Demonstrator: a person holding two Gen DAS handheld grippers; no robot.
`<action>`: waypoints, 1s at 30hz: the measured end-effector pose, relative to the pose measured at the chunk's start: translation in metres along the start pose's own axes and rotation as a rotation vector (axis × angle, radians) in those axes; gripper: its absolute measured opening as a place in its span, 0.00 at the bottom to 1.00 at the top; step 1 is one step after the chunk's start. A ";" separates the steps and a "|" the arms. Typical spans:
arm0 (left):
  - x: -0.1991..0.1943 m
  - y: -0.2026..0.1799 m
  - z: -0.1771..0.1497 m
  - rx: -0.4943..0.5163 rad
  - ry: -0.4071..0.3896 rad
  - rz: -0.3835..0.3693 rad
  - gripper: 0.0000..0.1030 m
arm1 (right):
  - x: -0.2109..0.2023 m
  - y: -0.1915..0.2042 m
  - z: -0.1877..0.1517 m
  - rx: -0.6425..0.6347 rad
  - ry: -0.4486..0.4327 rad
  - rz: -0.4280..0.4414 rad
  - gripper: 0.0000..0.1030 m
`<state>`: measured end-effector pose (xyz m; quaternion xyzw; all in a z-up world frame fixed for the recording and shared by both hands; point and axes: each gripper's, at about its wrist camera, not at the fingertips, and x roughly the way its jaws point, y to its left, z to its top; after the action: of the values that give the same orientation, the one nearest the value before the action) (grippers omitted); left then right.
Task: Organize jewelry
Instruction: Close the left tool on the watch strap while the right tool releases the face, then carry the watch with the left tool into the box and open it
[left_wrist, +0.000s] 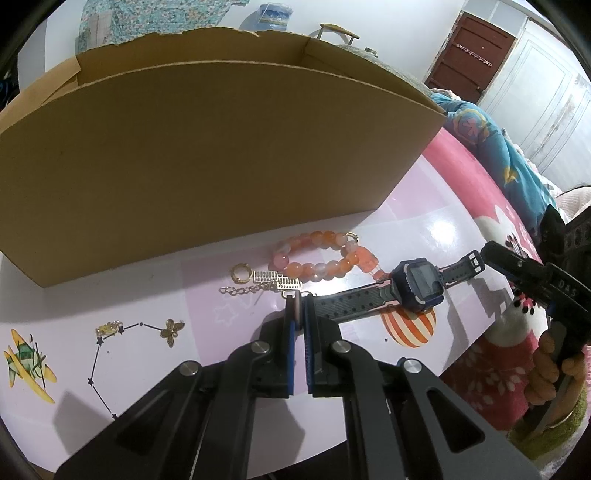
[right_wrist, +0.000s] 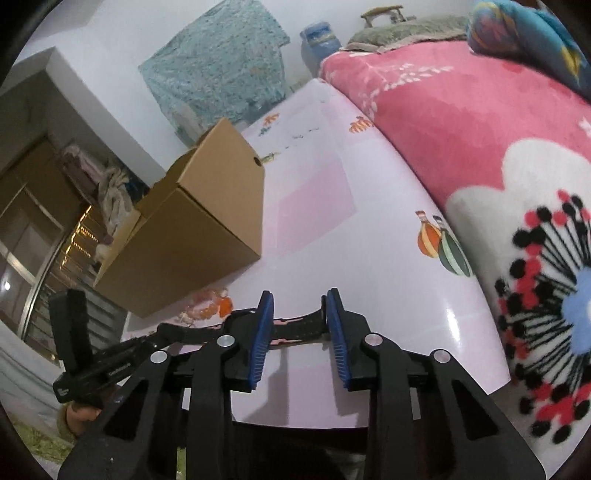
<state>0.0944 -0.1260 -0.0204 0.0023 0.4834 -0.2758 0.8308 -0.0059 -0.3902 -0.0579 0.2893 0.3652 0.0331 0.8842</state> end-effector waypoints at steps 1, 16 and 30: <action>0.000 0.000 0.000 -0.002 0.000 0.000 0.04 | 0.002 -0.001 -0.001 0.003 -0.001 -0.014 0.26; 0.002 0.001 0.000 -0.006 -0.002 0.006 0.04 | 0.018 -0.001 0.002 0.006 0.011 -0.075 0.03; -0.055 -0.033 0.021 0.127 -0.161 -0.106 0.03 | -0.046 0.055 0.023 -0.179 -0.147 -0.104 0.03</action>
<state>0.0749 -0.1349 0.0440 0.0072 0.3962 -0.3487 0.8494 -0.0160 -0.3680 0.0139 0.1915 0.3093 -0.0018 0.9315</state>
